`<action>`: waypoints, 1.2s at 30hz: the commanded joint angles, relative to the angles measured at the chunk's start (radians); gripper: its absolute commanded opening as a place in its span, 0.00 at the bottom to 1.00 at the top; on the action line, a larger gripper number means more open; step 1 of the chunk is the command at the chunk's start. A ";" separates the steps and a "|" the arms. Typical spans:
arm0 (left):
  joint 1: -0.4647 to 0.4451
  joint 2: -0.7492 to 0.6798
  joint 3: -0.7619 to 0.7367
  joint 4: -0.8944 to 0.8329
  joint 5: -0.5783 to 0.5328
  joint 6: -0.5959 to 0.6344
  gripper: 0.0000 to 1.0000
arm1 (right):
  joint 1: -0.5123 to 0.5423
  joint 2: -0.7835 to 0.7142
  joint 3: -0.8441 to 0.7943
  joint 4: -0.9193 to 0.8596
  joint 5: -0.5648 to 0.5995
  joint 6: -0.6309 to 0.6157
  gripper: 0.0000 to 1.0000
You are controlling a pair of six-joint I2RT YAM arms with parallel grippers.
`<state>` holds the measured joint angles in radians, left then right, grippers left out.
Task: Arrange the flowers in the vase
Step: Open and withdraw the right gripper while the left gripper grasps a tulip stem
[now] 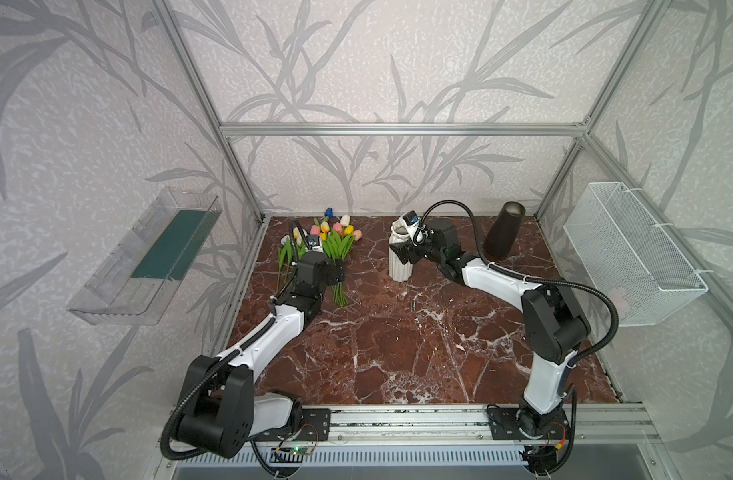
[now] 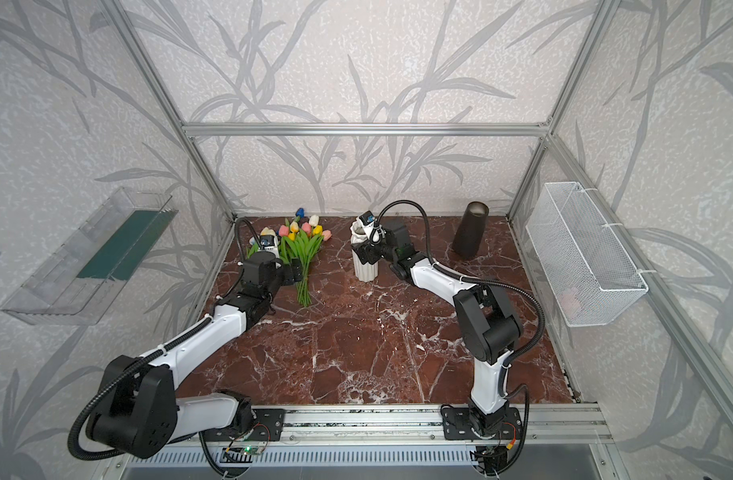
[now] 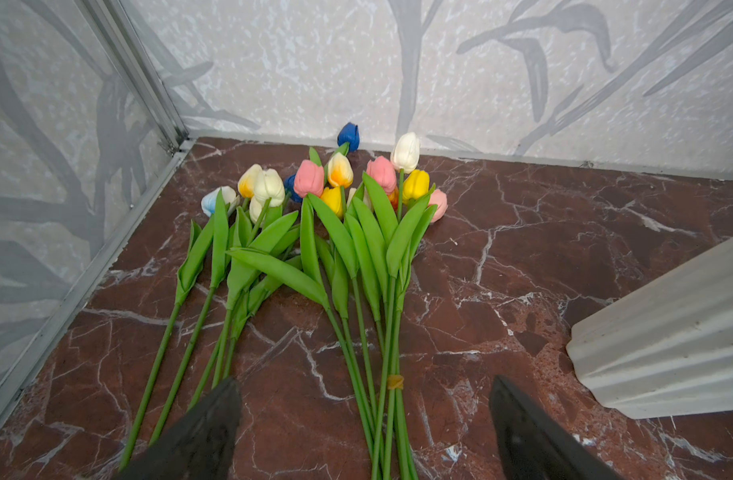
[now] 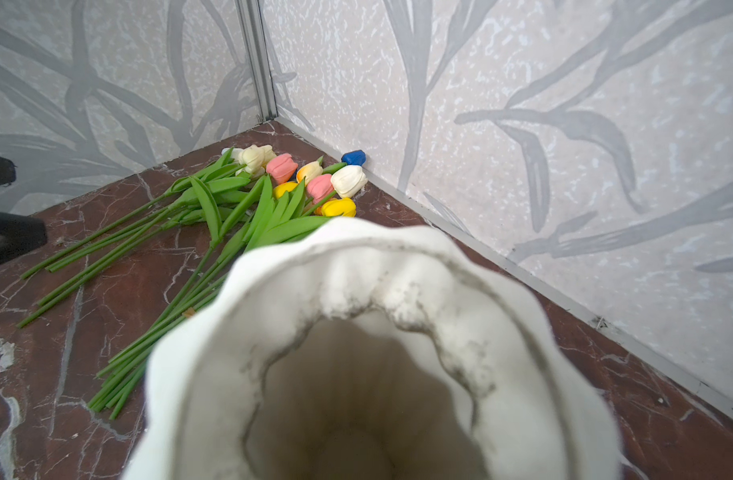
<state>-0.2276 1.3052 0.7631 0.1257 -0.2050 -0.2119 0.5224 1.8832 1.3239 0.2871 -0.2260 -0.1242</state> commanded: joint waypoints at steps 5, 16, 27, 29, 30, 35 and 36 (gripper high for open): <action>0.048 0.135 0.174 -0.176 0.082 0.001 0.89 | -0.006 -0.041 0.026 0.055 -0.004 0.004 1.00; 0.058 0.374 0.429 -0.369 0.206 0.074 0.61 | -0.007 -0.171 -0.042 0.061 0.002 0.035 0.99; 0.082 0.637 0.695 -0.571 0.251 0.070 0.35 | 0.000 -0.427 -0.194 0.107 0.055 0.095 0.99; 0.084 0.683 0.745 -0.610 0.250 0.084 0.35 | 0.014 -0.483 -0.249 0.136 0.065 0.087 0.99; 0.085 0.707 0.772 -0.631 0.253 0.091 0.29 | 0.023 -0.513 -0.286 0.159 0.074 0.075 0.99; 0.090 0.818 0.898 -0.733 0.296 0.104 0.23 | 0.072 -0.652 -0.553 0.391 0.092 0.022 0.99; 0.090 0.831 0.912 -0.741 0.306 0.103 0.23 | 0.082 -0.676 -0.599 0.424 0.094 0.017 0.99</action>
<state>-0.1406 2.1044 1.6226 -0.5045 0.0597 -0.1234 0.5808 1.2552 0.8242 0.5507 -0.1532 -0.0780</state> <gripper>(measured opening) 0.233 0.992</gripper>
